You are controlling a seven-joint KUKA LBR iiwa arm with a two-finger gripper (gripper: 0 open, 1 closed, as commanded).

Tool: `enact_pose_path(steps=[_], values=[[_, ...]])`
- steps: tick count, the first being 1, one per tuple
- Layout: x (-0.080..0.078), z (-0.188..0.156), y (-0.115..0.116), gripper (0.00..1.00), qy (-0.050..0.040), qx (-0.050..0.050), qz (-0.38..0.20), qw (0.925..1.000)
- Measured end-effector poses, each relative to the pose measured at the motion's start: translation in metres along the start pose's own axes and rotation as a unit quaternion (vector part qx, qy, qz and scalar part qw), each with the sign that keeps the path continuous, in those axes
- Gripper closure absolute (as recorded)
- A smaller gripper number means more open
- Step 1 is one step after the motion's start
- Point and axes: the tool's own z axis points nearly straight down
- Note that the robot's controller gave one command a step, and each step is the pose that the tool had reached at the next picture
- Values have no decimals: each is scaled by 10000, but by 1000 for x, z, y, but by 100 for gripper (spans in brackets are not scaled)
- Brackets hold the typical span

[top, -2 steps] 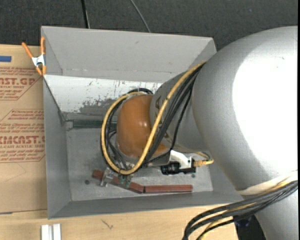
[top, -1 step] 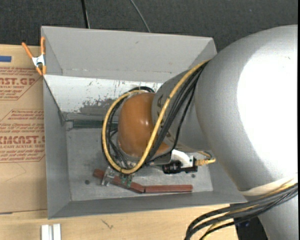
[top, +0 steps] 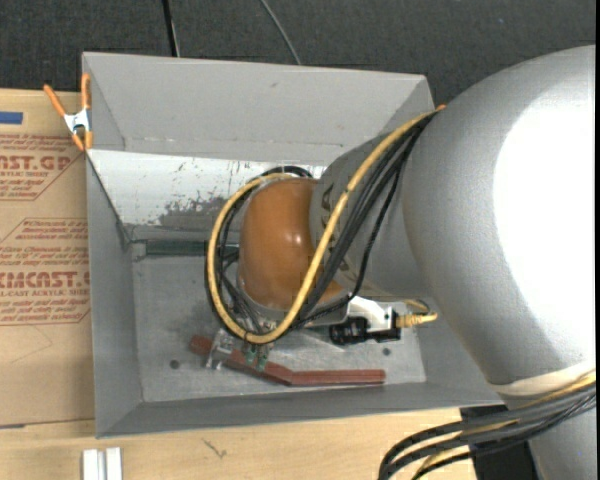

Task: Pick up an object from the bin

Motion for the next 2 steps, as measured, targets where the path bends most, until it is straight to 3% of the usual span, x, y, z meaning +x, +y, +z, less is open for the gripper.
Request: enact_pose_path(steps=[2], values=[[1, -28, -1, 100, 18, 15, -2, 10000]])
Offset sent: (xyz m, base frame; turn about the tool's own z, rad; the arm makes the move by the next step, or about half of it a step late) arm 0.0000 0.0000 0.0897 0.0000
